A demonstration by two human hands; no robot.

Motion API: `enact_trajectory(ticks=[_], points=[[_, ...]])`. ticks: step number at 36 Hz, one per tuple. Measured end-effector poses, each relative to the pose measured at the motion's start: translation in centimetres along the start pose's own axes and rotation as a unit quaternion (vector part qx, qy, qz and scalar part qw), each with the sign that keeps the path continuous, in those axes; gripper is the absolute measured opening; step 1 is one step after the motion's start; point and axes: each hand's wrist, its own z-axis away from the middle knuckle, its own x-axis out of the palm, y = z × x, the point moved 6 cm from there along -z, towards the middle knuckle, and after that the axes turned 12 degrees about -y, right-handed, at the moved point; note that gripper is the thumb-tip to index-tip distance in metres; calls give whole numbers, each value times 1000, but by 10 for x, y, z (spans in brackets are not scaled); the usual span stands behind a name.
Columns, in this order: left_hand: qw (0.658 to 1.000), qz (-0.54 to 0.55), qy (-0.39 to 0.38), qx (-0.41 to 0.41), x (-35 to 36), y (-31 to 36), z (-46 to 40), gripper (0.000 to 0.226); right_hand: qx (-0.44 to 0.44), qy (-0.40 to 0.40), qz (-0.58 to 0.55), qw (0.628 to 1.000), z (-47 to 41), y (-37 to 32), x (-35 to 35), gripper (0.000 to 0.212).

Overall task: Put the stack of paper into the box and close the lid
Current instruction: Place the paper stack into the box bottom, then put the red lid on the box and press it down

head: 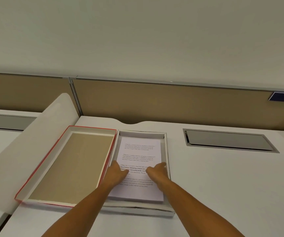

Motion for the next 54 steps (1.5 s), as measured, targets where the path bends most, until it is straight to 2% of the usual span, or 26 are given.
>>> enact_trajectory(ticks=[3,7,11,14,16,20,23,27,31,36,43,51,54], points=[[999,-27,30,26,-6,1,9,53,-24,27,-6,999,6,-2,2,101],[990,-31,116,71,-20,2,30,42,-85,61,-9,994,16,-12,5,92],[978,-1,194,71,-35,-10,50,27,-101,46,18,994,25,-20,16,93],[966,28,252,46,-44,-28,63,27,-108,18,32,994,30,-25,27,89],[953,55,299,17,-49,-41,72,33,-114,-6,37,993,32,-27,36,85],[914,15,396,-84,-56,-66,96,70,-126,-46,41,990,37,-33,55,84],[887,81,427,-156,-55,-90,108,83,-135,-70,53,987,42,-37,68,81],[847,199,435,-234,-55,-120,121,84,-141,-107,74,981,46,-40,85,73],[839,244,422,-243,-49,-146,123,74,-141,-127,81,979,49,-40,95,71],[823,329,422,-191,-41,-152,124,46,-139,-139,77,977,50,-40,100,70],[793,406,436,-126,-40,-146,127,53,-143,-142,48,978,45,-52,91,71],[793,437,417,-81,-35,-144,129,61,-144,-139,47,979,42,-55,90,70],[783,468,406,-63,-34,-143,129,66,-142,-144,46,978,42,-53,91,71]])
